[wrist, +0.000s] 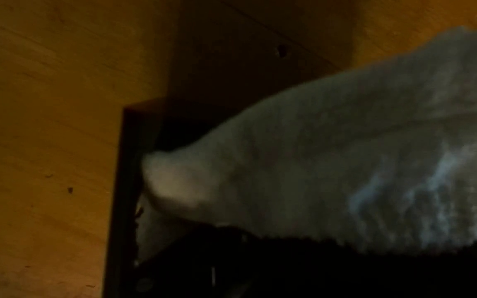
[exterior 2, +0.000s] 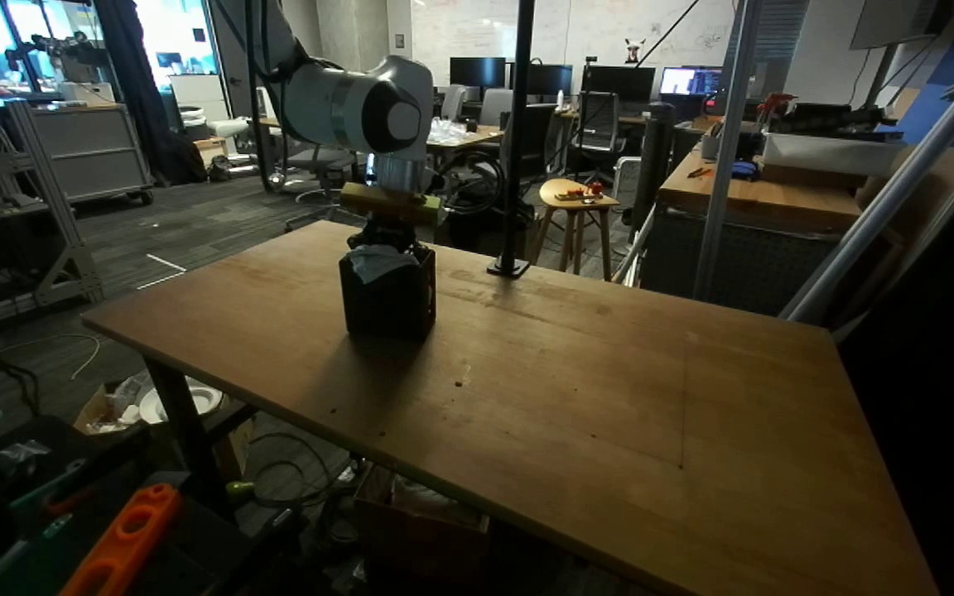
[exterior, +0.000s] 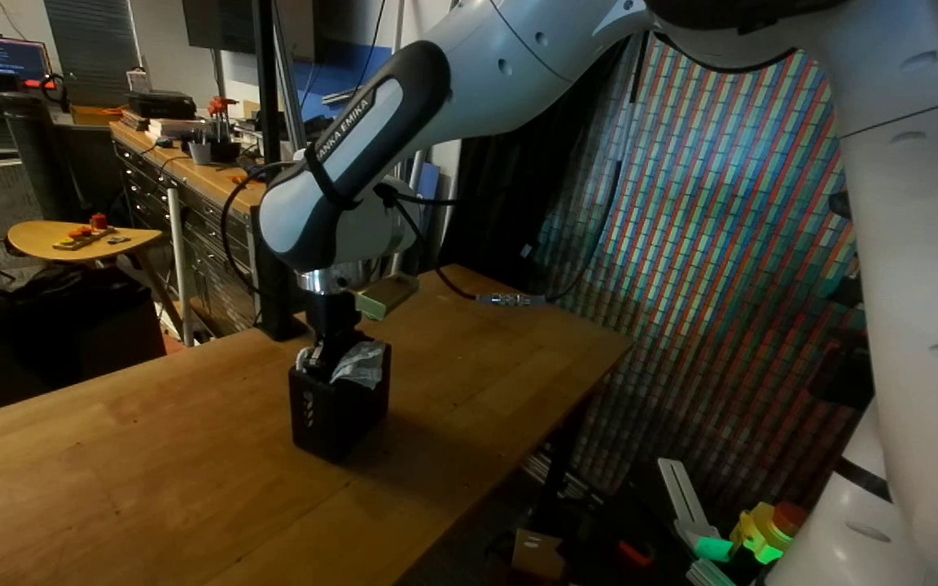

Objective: Put the cloth in the black box

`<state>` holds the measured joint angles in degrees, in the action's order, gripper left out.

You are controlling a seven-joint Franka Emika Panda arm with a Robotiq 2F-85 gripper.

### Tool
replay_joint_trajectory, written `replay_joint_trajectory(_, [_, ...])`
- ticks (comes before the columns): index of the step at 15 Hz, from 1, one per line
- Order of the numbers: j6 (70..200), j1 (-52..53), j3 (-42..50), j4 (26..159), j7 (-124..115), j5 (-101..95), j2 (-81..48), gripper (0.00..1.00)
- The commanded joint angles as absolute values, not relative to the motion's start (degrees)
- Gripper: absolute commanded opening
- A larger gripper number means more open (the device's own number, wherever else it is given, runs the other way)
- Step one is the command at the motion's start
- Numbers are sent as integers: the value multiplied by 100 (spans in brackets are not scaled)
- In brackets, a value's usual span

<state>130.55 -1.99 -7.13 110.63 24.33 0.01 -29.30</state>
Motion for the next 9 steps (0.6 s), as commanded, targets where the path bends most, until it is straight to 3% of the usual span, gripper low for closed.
replay_joint_trajectory(1, [13020, -188, -648, 11192, 2318, -63, -2387, 21])
replay_joint_trajectory(2, [13015, -162, -615, 11197, 2266, -111, -2284, 35])
replay_joint_trajectory(6, [12987, -77, -550, 11191, 2052, -253, -1857, 65])
replay_joint_trajectory(9, [12974, 3, -533, 11198, 1848, -358, -1664, 44])
